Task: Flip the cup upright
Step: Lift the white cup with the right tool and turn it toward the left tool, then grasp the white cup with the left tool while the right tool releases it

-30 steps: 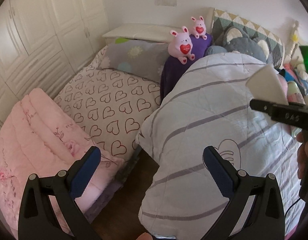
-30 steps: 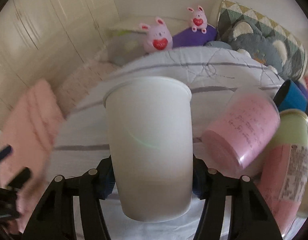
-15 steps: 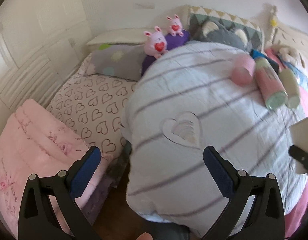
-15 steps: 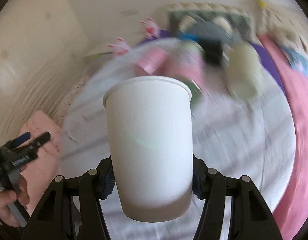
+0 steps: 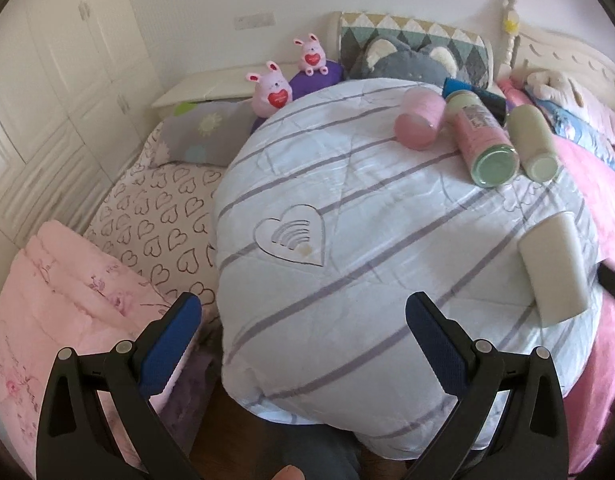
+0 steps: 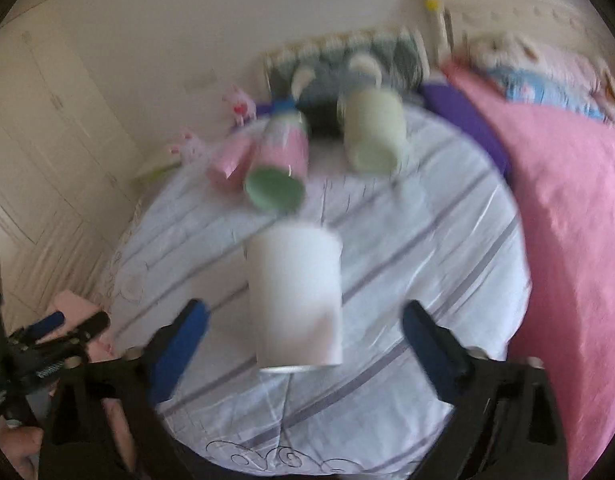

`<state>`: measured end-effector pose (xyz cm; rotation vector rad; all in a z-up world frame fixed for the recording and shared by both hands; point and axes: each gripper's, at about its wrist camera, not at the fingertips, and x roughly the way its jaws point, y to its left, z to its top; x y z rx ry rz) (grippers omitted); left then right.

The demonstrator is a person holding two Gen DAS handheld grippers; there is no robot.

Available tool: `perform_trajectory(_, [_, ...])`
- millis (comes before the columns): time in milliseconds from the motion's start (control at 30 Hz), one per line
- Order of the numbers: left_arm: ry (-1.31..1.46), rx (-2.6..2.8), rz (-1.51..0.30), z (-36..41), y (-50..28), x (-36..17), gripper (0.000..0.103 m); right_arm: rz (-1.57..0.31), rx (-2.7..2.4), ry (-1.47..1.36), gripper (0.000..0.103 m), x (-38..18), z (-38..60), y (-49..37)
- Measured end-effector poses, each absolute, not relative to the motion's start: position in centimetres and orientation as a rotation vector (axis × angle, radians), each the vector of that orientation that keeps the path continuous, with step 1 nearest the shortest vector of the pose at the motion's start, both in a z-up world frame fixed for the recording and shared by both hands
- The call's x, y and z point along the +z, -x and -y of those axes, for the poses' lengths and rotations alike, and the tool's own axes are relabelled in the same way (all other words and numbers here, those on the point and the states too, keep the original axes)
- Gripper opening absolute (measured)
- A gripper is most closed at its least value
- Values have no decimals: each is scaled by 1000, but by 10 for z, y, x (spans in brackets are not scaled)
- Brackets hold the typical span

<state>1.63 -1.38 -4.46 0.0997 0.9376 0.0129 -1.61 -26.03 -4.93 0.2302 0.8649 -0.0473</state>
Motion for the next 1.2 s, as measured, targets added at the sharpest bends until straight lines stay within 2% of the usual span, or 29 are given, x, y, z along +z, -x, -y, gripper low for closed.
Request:
perform_trajectory(67, [-106, -4, -927, 21, -10, -42, 103, -902, -40, -251, 103, -59, 264, 7])
perform_trajectory(700, [-113, -36, -927, 40, 8, -41, 103, -801, -32, -252, 103, -39, 269, 42])
perform_trajectory(1200, [-104, -108, -957, 74, 17, -34, 103, -791, -86, -302, 103, -47, 299, 66])
